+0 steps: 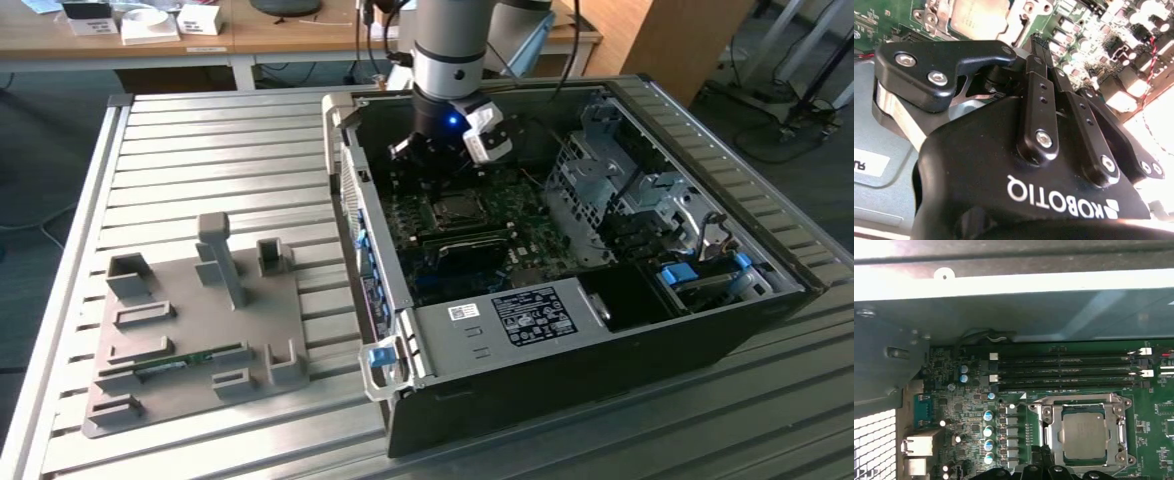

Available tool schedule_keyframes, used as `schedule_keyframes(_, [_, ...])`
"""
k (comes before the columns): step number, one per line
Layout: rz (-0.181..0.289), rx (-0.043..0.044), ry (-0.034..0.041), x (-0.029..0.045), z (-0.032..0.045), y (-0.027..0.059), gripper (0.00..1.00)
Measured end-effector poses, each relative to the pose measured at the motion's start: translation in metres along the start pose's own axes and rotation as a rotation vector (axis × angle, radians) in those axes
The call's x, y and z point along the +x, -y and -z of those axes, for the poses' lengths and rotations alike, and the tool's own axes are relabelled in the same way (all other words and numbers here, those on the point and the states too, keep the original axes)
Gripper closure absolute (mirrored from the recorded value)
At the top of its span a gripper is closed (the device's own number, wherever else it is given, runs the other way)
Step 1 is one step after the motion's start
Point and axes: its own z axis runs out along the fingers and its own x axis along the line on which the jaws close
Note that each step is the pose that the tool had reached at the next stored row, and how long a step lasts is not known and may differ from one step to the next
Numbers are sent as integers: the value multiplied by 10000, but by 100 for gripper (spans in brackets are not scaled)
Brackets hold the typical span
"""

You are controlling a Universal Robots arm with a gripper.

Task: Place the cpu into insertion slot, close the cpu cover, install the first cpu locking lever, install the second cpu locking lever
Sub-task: 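Install the first cpu locking lever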

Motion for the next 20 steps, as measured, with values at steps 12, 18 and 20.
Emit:
schedule_keyframes(12, [2, -4, 84, 116, 8, 53, 89])
schedule_keyframes(18, [4, -6, 147, 156, 11, 73, 89])
schedule_keyframes(20, [4, -6, 147, 159, 11, 73, 89])
